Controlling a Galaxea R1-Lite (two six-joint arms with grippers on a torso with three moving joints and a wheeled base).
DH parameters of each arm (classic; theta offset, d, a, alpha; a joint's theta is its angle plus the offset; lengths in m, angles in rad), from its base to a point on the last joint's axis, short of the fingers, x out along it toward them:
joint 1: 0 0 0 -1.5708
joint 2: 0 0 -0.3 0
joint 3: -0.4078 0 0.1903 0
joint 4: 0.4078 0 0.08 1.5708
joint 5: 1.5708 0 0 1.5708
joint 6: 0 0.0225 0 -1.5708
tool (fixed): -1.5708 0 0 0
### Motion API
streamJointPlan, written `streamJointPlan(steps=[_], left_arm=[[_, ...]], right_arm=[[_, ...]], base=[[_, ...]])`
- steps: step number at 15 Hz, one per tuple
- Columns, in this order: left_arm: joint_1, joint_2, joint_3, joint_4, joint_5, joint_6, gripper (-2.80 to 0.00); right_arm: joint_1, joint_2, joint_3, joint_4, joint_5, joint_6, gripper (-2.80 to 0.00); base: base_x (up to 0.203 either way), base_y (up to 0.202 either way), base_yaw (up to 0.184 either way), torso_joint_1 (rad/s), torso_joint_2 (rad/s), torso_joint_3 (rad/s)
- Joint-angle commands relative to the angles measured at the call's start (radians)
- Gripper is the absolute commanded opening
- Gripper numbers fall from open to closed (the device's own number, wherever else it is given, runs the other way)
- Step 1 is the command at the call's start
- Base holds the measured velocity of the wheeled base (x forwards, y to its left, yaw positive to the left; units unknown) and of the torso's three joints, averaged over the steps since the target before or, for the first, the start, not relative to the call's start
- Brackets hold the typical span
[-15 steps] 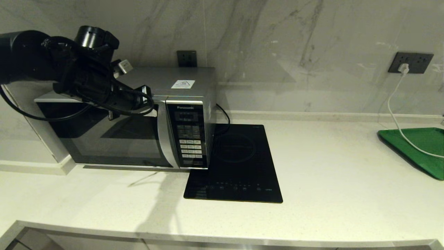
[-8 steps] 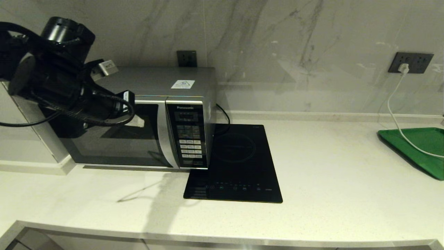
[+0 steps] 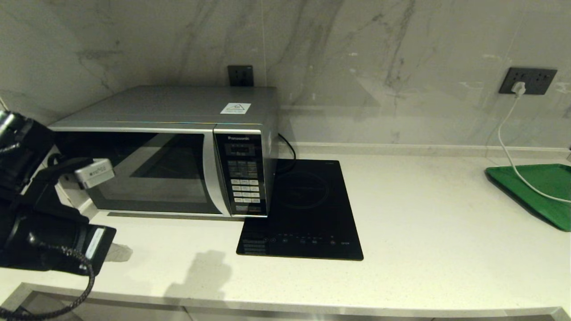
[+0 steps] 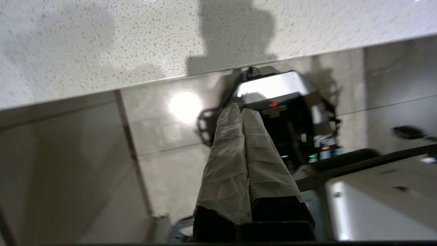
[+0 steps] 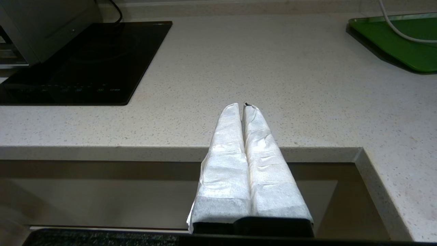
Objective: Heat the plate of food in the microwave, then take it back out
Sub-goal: Close the microwave oven
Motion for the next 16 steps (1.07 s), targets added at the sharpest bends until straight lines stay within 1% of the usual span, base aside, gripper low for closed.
streamJointPlan(steps=[1,3,5,6,8,9,10,11,12,13,15,16], left_arm=[[-0.008,-0.06,0.169,-0.178,0.017,0.126,-2.8],[-0.028,-0.04,0.314,-0.454,0.037,0.257,-2.8],[-0.071,0.021,0.406,-0.685,0.056,0.369,-2.8],[-0.096,0.059,0.425,-0.755,0.061,0.404,-2.8],[-0.121,0.135,0.426,-0.809,0.057,0.47,-2.8],[-0.136,0.177,0.416,-0.829,0.054,0.493,-2.8],[-0.163,0.218,0.404,-0.843,0.051,0.5,-2.8],[-0.189,0.258,0.394,-0.852,0.05,0.492,-2.8],[-0.21,0.306,0.381,-0.859,0.049,0.455,-2.8],[-0.228,0.351,0.364,-0.869,0.049,0.384,-2.8],[-0.255,0.437,0.29,-0.89,0.053,0.158,-2.8],[-0.262,0.48,0.249,-0.892,0.061,0.069,-2.8]], right_arm=[[0.001,0.0,0.001,0.0,0.0,0.001,-2.8],[0.001,0.0,0.001,0.0,0.0,0.0,-2.8],[0.001,0.0,0.001,0.0,0.0,0.002,-2.8],[0.001,0.0,0.0,0.0,0.0,0.0,-2.8],[0.0,0.0,0.001,0.0,0.0,0.0,-2.8],[0.0,0.0,0.0,0.0,0.0,0.0,-2.8],[0.0,0.0,0.0,0.0,0.0,0.0,-2.8],[0.001,0.0,0.0,0.0,0.0,0.0,-2.8],[-0.001,0.0,0.0,0.0,0.0,0.0,-2.8],[-0.001,0.0,0.001,0.0,0.0,0.001,-2.8],[0.001,0.0,0.0,0.0,0.0,0.001,-2.8],[0.001,0.0,0.001,0.0,0.0,0.002,-2.8]], base=[[0.0,0.0,0.0,0.0,0.0,0.0],[0.0,0.0,0.0,0.0,0.0,0.0],[0.0,0.0,0.0,0.0,0.0,0.0],[0.0,0.0,0.0,0.0,0.0,0.0],[0.0,0.0,0.0,0.0,0.0,0.0],[0.0,0.0,0.0,0.0,0.0,0.0],[0.0,0.0,0.0,0.0,0.0,0.0],[0.0,0.0,0.0,0.0,0.0,0.0],[0.0,0.0,0.0,0.0,0.0,0.0],[0.0,0.0,0.0,0.0,0.0,0.0],[0.0,0.0,0.0,0.0,0.0,0.0],[0.0,0.0,0.0,0.0,0.0,0.0]])
